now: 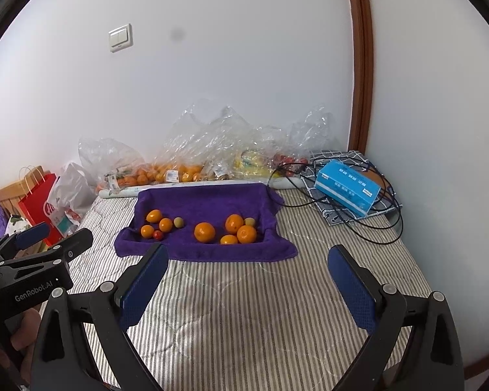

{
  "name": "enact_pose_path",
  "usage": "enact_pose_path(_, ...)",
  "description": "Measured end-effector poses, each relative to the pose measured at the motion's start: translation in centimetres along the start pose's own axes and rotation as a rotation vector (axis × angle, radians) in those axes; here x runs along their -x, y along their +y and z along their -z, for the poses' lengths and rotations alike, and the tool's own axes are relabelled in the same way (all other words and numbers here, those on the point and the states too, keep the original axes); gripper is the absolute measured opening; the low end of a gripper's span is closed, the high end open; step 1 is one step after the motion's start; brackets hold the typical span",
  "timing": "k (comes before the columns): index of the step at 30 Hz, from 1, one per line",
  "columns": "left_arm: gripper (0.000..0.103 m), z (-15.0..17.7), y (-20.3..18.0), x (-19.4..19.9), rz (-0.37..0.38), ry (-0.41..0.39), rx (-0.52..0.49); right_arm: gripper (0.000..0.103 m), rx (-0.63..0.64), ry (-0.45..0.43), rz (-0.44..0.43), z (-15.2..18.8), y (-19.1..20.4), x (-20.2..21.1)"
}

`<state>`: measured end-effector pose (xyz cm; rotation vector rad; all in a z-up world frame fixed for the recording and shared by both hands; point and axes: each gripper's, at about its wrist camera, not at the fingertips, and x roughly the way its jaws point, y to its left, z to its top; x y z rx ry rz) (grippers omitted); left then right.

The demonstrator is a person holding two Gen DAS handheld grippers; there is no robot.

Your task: Organize fruits

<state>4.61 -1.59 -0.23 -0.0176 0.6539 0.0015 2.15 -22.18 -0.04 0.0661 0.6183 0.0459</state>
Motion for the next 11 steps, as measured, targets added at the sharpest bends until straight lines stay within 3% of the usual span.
enact_pose_path(11, 0.090, -0.5, 1.1, -1.8, 0.006, 0.021, 0.029, 0.097, 0.020, 0.009, -0.004, -0.5, 0.8, -1.0)
